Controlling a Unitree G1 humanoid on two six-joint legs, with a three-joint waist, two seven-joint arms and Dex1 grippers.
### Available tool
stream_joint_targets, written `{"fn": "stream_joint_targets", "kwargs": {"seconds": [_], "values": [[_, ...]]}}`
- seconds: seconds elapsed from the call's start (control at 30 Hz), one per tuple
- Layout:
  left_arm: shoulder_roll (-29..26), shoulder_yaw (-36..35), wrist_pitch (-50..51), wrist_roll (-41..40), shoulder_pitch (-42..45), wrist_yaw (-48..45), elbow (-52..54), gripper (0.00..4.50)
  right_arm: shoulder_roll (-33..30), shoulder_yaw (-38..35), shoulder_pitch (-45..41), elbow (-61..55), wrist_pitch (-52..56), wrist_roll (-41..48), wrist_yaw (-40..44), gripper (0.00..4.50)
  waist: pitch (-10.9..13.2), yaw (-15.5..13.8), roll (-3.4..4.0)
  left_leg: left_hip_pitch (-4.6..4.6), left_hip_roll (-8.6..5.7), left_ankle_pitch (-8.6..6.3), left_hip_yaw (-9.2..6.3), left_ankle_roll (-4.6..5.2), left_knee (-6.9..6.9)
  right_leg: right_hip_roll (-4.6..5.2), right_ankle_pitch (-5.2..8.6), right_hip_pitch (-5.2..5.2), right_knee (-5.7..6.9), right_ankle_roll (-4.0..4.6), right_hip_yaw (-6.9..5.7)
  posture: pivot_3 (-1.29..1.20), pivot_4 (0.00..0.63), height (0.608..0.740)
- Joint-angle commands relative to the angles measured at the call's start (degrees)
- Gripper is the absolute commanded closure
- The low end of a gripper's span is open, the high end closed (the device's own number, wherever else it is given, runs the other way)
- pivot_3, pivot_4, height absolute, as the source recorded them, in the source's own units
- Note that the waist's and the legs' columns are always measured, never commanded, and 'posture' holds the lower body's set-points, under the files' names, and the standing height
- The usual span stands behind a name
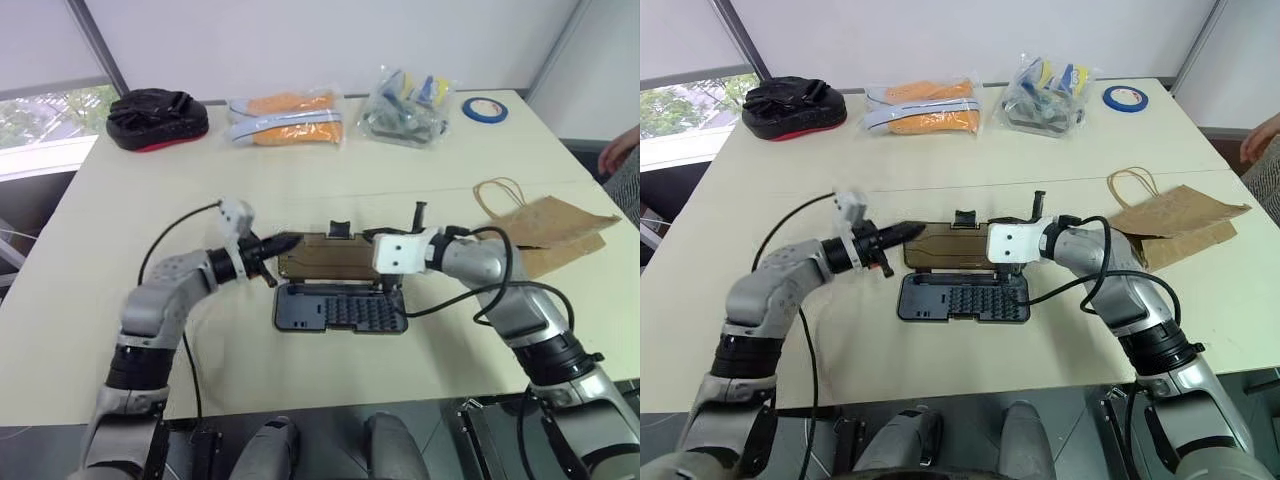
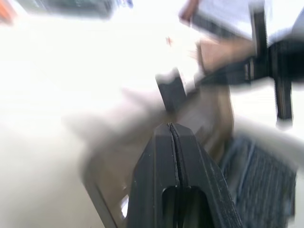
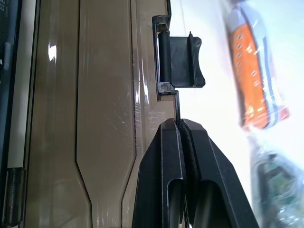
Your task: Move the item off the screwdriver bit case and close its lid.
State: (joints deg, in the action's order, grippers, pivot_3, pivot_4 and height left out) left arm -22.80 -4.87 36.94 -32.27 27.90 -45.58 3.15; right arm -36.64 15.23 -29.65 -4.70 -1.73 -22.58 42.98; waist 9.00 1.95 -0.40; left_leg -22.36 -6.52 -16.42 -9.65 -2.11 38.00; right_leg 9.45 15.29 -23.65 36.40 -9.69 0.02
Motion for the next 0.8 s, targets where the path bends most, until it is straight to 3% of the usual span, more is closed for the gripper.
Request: {"fn": "stream_joint_targets", "kwargs": {"seconds": [0.03,0.2,0.37,0.6,0.8], "values": [[-0.9,-5.4,2.1,-5.8,2.8,0.6,2.4,4.50,0.2,-0.3,-0.2,-1.9,-1.2,-0.4,-1.2,4.47,0.0,0.1,0.00,0.00,0.00,0.00,0.00,0.00,0.00,0.00,0.00,0.00,0.00,0.00,0.00,0.00,0.150,0.740],[-2.3,-9.3,2.6,-7.2,7.0,3.2,-2.2,4.50,0.7,-0.2,-0.7,-1.5,-1.3,-0.5,-1.5,4.47,0.0,0.1,-0.01,0.00,0.00,0.00,0.00,0.00,-0.01,0.00,0.00,0.01,-0.02,0.00,0.00,0.00,0.150,0.740],[-4.0,-4.1,-4.1,1.6,7.5,2.5,-12.3,4.50,1.4,-0.5,-1.4,-1.8,-1.3,-0.7,-2.2,4.47,0.0,0.1,-0.01,0.01,-0.06,0.00,0.01,0.00,-0.01,-0.01,0.00,0.04,-0.05,0.00,0.00,0.00,0.150,0.740],[-2.8,5.3,-16.9,11.9,8.4,-5.3,-27.0,4.50,1.9,-0.9,-1.2,-2.3,-1.7,-1.4,-3.7,4.47,0.0,0.1,-0.02,0.00,-0.14,0.00,0.01,0.00,-0.01,-0.01,0.00,0.03,-0.06,0.00,-0.01,0.00,0.150,0.740],[-1.5,8.4,-20.0,14.3,9.0,-10.0,-28.6,4.50,2.1,-0.8,0.0,-3.4,-1.1,-1.5,-3.6,4.47,0.0,0.1,-0.03,-0.01,-0.14,0.00,0.01,0.00,0.00,-0.01,0.00,0.02,-0.05,0.00,-0.01,0.00,0.150,0.740]]}}
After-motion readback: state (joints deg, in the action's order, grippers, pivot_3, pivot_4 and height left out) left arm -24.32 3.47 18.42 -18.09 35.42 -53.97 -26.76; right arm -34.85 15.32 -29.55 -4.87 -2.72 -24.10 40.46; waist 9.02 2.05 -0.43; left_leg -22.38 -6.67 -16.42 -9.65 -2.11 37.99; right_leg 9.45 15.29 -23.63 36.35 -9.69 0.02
